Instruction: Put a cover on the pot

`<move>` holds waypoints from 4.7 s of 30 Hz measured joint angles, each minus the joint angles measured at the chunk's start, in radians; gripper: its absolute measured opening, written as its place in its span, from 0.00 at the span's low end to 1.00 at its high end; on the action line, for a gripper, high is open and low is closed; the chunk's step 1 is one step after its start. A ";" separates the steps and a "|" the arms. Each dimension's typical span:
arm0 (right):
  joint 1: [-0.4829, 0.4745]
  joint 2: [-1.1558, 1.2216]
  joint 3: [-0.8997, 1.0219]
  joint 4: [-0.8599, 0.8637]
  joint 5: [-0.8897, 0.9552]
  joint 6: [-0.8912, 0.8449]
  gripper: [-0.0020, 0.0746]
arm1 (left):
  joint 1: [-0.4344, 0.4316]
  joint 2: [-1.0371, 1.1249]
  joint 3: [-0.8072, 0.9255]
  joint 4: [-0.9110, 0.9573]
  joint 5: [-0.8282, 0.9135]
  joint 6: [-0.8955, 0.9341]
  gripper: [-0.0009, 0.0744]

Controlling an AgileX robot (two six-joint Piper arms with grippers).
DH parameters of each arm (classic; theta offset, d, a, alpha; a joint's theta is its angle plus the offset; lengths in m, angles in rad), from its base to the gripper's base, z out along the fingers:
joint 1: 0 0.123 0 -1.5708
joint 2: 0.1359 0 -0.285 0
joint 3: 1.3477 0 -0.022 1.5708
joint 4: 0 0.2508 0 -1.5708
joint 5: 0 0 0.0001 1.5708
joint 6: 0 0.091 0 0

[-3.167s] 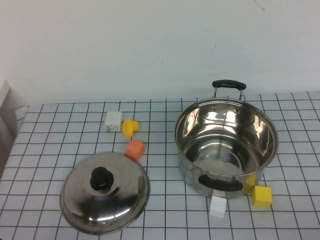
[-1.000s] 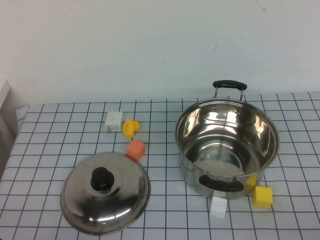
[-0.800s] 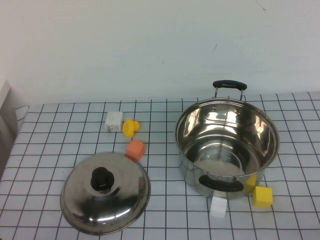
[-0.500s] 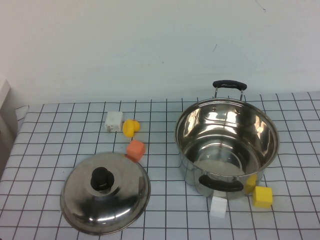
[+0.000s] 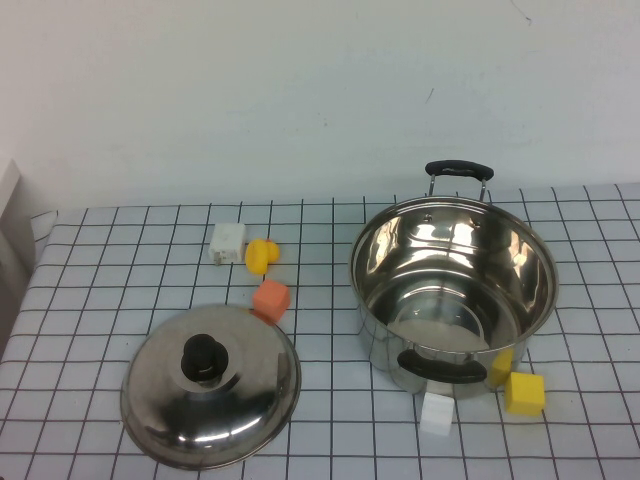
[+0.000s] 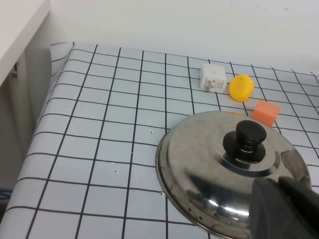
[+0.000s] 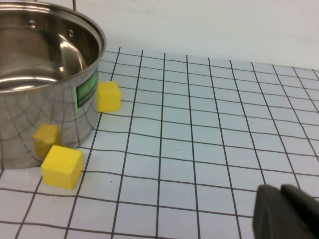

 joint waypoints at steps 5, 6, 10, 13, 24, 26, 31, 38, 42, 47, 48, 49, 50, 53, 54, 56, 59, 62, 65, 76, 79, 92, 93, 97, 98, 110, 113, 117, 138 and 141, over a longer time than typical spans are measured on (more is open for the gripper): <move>0.000 0.000 0.000 0.000 0.000 0.000 0.04 | 0.000 0.000 0.000 0.000 0.000 0.000 0.01; 0.000 0.000 0.000 0.000 0.000 0.000 0.04 | 0.000 0.000 0.000 0.000 0.000 0.000 0.01; 0.000 0.000 0.000 0.000 0.000 0.000 0.04 | 0.000 0.000 0.000 0.000 0.000 0.000 0.01; 0.000 0.000 0.000 0.000 0.000 0.000 0.04 | 0.000 0.000 0.000 0.000 0.000 0.000 0.01; 0.000 0.000 0.000 0.000 0.000 0.000 0.04 | 0.000 0.000 0.000 0.000 0.000 0.000 0.01; 0.000 0.000 0.000 0.000 0.000 0.000 0.04 | 0.000 0.000 0.000 0.000 0.000 0.000 0.01; 0.000 0.000 0.000 0.000 0.000 0.000 0.04 | 0.000 0.000 0.000 0.000 0.000 0.000 0.01; 0.000 0.000 0.000 0.000 0.000 0.000 0.04 | 0.000 0.000 0.000 0.029 -0.005 0.000 0.01; 0.000 0.000 0.000 0.000 0.000 0.000 0.04 | 0.000 0.000 0.004 0.062 -0.105 0.001 0.01; 0.000 0.000 0.000 0.000 0.000 0.000 0.04 | 0.000 0.000 0.004 0.075 -0.446 0.002 0.01; 0.000 0.000 0.000 0.000 0.000 0.000 0.04 | 0.000 0.000 0.004 0.076 -0.519 -0.006 0.01; 0.000 0.000 0.000 0.000 0.000 0.000 0.04 | 0.000 0.000 0.004 0.076 -0.587 -0.018 0.01; 0.000 0.000 0.000 0.000 0.000 0.000 0.04 | 0.000 0.000 0.004 0.077 -0.637 -0.033 0.01; 0.000 0.000 0.000 0.000 0.000 0.000 0.04 | 0.000 0.000 0.004 0.077 -0.779 -0.093 0.01; 0.000 0.000 0.000 0.000 0.000 0.000 0.04 | 0.000 0.000 0.004 0.075 -0.819 -0.107 0.01; 0.000 0.000 0.000 0.000 0.000 0.000 0.04 | 0.000 0.000 0.004 0.069 -0.876 -0.112 0.01; 0.000 0.000 0.000 0.000 0.000 0.000 0.04 | 0.000 0.000 0.004 0.062 -0.894 -0.112 0.01; 0.000 0.000 0.000 0.000 0.000 0.000 0.04 | 0.000 -0.002 0.004 0.060 -0.873 -0.112 0.01; 0.000 0.000 0.000 0.000 0.000 0.000 0.04 | 0.000 -0.002 0.004 0.060 -0.823 -0.112 0.01; 0.000 0.000 0.000 0.000 0.000 0.000 0.04 | 0.000 -0.002 0.004 0.052 -0.421 -0.270 0.01; 0.000 0.000 0.000 0.000 0.000 0.000 0.04 | 0.000 -0.002 0.004 0.050 -0.431 -0.347 0.01; 0.000 0.000 0.000 0.000 0.000 0.000 0.04 | 0.000 0.061 -0.114 0.090 -0.268 -0.313 0.01; 0.000 0.000 0.000 0.000 0.000 0.000 0.04 | 0.000 0.089 -0.149 0.100 -0.256 -0.306 0.01; 0.000 0.000 0.000 0.000 0.000 0.000 0.04 | 0.000 0.235 -0.271 0.150 -0.241 -0.294 0.01; 0.000 0.000 0.000 0.000 0.000 0.000 0.04 | 0.000 0.269 -0.298 0.158 -0.241 -0.293 0.01; 0.000 0.000 0.000 0.000 0.000 0.000 0.04 | 0.000 0.802 -0.345 0.243 -0.778 -0.292 0.01; 0.000 0.000 0.000 0.000 0.000 0.000 0.04 | 0.000 0.955 -0.345 0.321 -0.892 -0.292 0.01; 0.000 0.000 0.000 0.000 0.000 0.000 0.04 | 0.000 1.160 -0.346 0.387 -1.027 -0.292 0.01; 0.000 0.000 0.000 0.000 0.000 0.000 0.04 | -0.039 1.947 -0.397 0.484 -1.456 -0.095 0.76; 0.000 0.000 0.000 0.000 0.000 0.000 0.04 | -0.087 1.994 -0.418 0.394 -1.458 -0.057 0.77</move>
